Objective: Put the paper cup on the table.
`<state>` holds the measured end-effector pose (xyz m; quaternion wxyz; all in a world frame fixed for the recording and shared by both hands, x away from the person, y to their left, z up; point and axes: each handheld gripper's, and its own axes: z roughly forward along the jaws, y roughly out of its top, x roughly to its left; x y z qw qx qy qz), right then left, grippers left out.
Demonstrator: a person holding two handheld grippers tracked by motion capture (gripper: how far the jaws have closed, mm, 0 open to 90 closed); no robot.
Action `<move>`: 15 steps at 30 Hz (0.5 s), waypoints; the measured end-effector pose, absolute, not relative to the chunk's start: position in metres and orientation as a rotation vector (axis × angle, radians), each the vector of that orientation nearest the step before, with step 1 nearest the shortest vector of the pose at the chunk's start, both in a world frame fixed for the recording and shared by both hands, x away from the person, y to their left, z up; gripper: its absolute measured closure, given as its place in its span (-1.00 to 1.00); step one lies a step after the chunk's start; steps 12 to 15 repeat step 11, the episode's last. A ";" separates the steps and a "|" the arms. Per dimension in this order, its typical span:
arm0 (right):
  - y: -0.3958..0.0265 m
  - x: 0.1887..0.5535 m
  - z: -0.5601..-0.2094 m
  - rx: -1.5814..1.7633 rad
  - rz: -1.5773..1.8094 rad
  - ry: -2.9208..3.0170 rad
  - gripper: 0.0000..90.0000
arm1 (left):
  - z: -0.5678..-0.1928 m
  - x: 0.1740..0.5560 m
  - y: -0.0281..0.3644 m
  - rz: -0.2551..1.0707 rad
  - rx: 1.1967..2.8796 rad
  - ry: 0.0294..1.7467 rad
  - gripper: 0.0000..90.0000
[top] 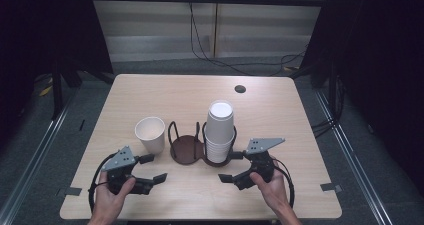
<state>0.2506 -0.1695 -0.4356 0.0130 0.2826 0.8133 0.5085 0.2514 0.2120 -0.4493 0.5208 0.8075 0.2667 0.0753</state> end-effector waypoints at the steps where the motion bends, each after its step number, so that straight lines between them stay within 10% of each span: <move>1: -0.169 0.249 -0.436 0.881 1.583 2.513 -0.69 | -0.451 0.250 0.204 0.179 1.932 0.618 -0.58; 15: -0.168 0.247 -0.439 0.911 1.528 2.464 -0.69 | -0.470 0.246 0.180 0.090 1.896 0.611 -0.58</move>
